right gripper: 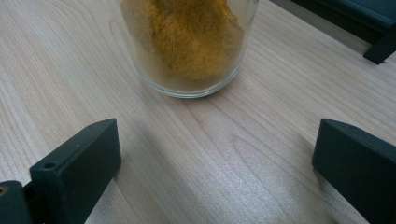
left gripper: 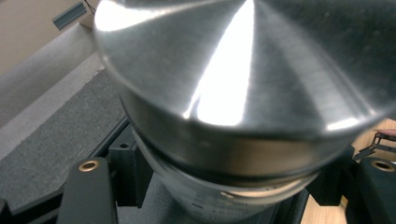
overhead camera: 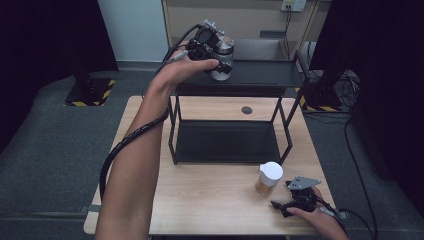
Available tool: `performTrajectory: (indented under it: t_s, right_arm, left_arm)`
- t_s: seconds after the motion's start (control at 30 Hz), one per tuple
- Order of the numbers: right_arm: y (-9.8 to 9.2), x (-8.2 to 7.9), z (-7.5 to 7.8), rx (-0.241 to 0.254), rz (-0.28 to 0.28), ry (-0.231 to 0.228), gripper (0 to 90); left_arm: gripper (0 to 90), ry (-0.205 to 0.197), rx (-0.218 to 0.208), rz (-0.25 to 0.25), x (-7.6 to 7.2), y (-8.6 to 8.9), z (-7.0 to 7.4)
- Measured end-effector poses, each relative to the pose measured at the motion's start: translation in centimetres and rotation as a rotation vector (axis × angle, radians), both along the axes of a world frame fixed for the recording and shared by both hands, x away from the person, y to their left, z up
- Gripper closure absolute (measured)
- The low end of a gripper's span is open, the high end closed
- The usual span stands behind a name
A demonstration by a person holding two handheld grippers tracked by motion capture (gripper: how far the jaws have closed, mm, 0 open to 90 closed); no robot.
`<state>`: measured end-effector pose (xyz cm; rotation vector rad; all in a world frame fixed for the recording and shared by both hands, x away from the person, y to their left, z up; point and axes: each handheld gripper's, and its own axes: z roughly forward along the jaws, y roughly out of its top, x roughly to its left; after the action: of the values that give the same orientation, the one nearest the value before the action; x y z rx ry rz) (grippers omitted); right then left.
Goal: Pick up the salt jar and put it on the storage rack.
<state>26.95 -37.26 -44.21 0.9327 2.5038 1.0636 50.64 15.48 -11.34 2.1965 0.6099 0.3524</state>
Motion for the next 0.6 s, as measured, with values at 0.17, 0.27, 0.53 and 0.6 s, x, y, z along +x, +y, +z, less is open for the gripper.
performTrajectory:
  t_s: [0.17,0.27,0.53,0.6]
  right_arm:
    - [0.00,0.00,0.00,0.000,0.000,0.000,2.1]
    - [0.00,0.00,0.00,0.000,0.000,0.000,2.1]
    - [0.00,0.00,-0.02,0.000,0.001,-0.002,2.1]
    - [0.02,-0.02,-0.02,-0.001,0.001,-0.003,2.1]
  left_arm:
    - [28.6,0.007,0.006,0.004,0.09,-0.10,0.14]
    - [28.5,0.010,0.005,0.006,0.14,-0.09,0.12]
    - [19.9,-0.001,-0.027,0.024,-0.22,0.18,0.22]
    - [14.1,-0.011,-0.019,0.039,-0.54,0.12,0.45]
